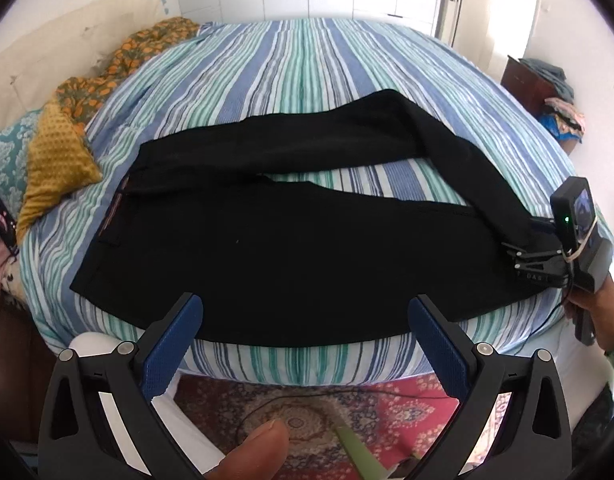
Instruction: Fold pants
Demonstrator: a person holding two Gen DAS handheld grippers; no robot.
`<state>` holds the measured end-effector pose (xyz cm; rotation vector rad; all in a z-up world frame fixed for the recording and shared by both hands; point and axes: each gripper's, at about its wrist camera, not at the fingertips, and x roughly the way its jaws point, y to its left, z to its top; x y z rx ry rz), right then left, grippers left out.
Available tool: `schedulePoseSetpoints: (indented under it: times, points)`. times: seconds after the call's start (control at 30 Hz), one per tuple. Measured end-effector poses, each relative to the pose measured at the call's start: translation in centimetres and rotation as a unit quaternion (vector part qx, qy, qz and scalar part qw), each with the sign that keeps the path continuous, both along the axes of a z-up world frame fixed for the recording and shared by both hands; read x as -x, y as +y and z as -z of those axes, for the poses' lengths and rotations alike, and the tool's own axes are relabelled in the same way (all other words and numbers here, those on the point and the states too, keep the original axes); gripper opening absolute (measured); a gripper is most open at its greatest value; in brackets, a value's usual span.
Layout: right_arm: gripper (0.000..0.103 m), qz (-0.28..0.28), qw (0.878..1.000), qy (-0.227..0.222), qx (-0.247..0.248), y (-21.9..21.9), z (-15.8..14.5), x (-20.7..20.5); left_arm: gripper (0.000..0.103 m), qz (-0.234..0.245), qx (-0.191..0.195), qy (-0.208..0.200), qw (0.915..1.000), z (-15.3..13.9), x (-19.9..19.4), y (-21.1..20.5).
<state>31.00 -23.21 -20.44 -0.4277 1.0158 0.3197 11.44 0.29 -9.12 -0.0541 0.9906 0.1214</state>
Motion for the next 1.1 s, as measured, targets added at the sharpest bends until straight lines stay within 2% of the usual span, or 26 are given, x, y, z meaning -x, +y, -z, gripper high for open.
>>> schedulePoseSetpoints:
  times: [0.03, 0.07, 0.1, 0.17, 0.23, 0.3, 0.4, 0.43, 0.47, 0.5, 0.53, 0.6, 0.7, 0.77, 0.83, 0.87, 0.97, 1.03, 1.07, 1.1]
  points:
    - [0.066, -0.006, 1.000, 0.003, 0.000, -0.1, 0.5, -0.3, 0.103, -0.001, -0.002, 0.006, 1.0000, 0.3, -0.2, 0.0]
    - [0.031, -0.014, 1.000, 0.013, -0.011, -0.3, 0.7, -0.7, 0.103, -0.001, -0.003, 0.012, 0.9999, 0.7, -0.5, 0.0]
    - [0.016, -0.018, 0.999, 0.027, -0.026, -0.5, 0.5, -1.1, 0.103, -0.001, -0.004, 0.019, 0.9998, 1.0, -0.9, 0.0]
    - [0.013, -0.016, 0.999, 0.014, -0.031, -1.0, -1.8, -2.3, 0.103, 0.003, -0.007, 0.032, 0.9995, 1.6, -1.6, -0.1]
    - [0.012, -0.007, 0.999, -0.017, -0.050, -2.6, -6.2, -5.4, 0.103, 0.011, -0.012, 0.040, 0.9991, 2.0, -2.3, -0.5]
    - [0.012, 0.016, 0.997, -0.069, -0.043, -5.7, -11.2, -10.8, 0.103, 0.021, -0.015, 0.039, 0.9989, 2.1, -3.0, -1.0]
    - [0.014, 0.107, 0.986, -0.127, -0.025, -12.8, -16.6, -21.4, 0.103, 0.035, -0.014, 0.033, 0.9988, 1.8, -3.8, -2.0]
    - [0.033, 0.142, 0.980, -0.137, -0.022, -15.5, -17.4, -24.7, 0.103, 0.037, -0.012, 0.031, 0.9988, 1.7, -4.0, -2.3]
    - [0.072, 0.177, 0.975, -0.131, -0.017, -18.0, -17.5, -27.4, 0.103, 0.039, -0.009, 0.030, 0.9987, 1.7, -4.1, -2.5]
    - [0.085, 0.218, 0.969, -0.118, -0.010, -20.5, -17.2, -29.5, 0.103, 0.040, -0.008, 0.031, 0.9987, 1.8, -4.2, -2.6]
    - [0.088, 0.252, 0.961, -0.113, -0.015, -22.9, -16.8, -30.6, 0.103, 0.042, -0.008, 0.034, 0.9985, 2.0, -4.3, -2.7]
    - [0.087, 0.302, 0.947, -0.086, -0.067, -26.6, -15.2, -30.9, 0.103, 0.043, -0.006, 0.047, 0.9979, 2.7, -4.6, -2.7]
    - [0.084, 0.334, 0.923, -0.026, -0.189, -29.9, -10.6, -29.2, 0.103, 0.043, 0.008, 0.081, 0.9958, 4.1, -5.5, -2.5]
    - [0.073, 0.344, 0.893, 0.035, -0.289, -30.7, -6.5, -28.4, 0.103, 0.043, 0.012, 0.091, 0.9948, 4.6, -5.8, -2.5]
    - [0.072, 0.363, 0.856, 0.075, -0.361, -30.0, -3.0, -27.0, 0.103, 0.044, 0.004, 0.091, 0.9949, 4.7, -5.9, -2.8]
    - [0.072, 0.375, 0.843, 0.084, -0.376, -29.4, -1.7, -26.5, 0.103, 0.044, -0.001, 0.089, 0.9951, 4.7, -5.9, -3.0]
    - [0.072, 0.407, 0.823, 0.091, -0.386, -29.4, 1.4, -27.1, 0.103, 0.038, -0.005, 0.093, 0.9949, 5.1, -6.0, -3.0]
    - [0.070, 0.433, 0.796, 0.090, -0.412, -29.9, 3.0, -27.7, 0.103, 0.033, -0.002, 0.105, 0.9939, 5.9, -6.4, -2.7]
    - [0.042, 0.438, 0.785, 0.082, -0.430, -29.9, 3.2, -28.0, 0.103, 0.031, -0.003, 0.114, 0.9930, 6.3, -6.5, -2.5]
    - [0.018, 0.428, 0.786, 0.081, -0.439, -29.8, 2.8, -28.6, 0.103, 0.030, -0.004, 0.120, 0.9923, 6.7, -6.8, -2.3]
